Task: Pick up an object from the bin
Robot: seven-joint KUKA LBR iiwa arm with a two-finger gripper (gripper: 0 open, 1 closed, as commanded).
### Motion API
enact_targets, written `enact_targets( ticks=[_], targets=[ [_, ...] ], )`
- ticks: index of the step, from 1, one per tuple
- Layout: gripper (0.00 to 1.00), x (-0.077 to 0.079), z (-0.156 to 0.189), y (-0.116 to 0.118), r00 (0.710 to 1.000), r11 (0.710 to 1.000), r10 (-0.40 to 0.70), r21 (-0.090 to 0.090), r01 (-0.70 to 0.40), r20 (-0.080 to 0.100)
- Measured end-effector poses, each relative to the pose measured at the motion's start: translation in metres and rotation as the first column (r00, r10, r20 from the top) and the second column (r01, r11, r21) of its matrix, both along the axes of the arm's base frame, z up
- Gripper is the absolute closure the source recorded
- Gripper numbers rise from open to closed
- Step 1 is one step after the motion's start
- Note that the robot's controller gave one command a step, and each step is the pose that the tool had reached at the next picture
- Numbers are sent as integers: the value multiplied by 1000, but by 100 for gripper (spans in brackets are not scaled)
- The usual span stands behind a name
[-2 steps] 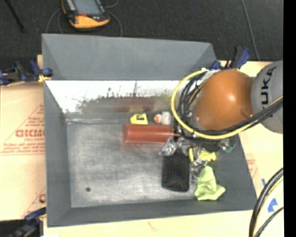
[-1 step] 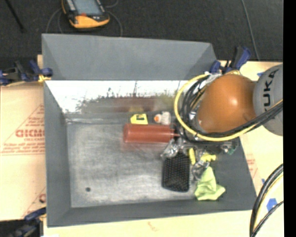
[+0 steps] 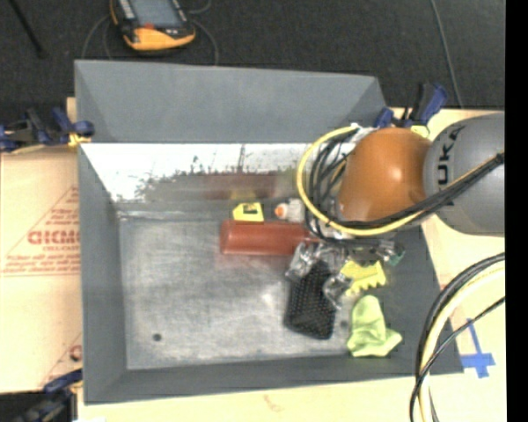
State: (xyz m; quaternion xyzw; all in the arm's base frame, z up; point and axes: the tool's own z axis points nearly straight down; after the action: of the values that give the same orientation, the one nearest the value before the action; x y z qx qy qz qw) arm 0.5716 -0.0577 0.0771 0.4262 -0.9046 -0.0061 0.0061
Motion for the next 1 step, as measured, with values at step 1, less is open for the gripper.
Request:
enact_targets(
  ticks=[1],
  targets=[
    [100, 0, 0, 0, 1000, 1000, 0, 0, 0, 1]
  ],
)
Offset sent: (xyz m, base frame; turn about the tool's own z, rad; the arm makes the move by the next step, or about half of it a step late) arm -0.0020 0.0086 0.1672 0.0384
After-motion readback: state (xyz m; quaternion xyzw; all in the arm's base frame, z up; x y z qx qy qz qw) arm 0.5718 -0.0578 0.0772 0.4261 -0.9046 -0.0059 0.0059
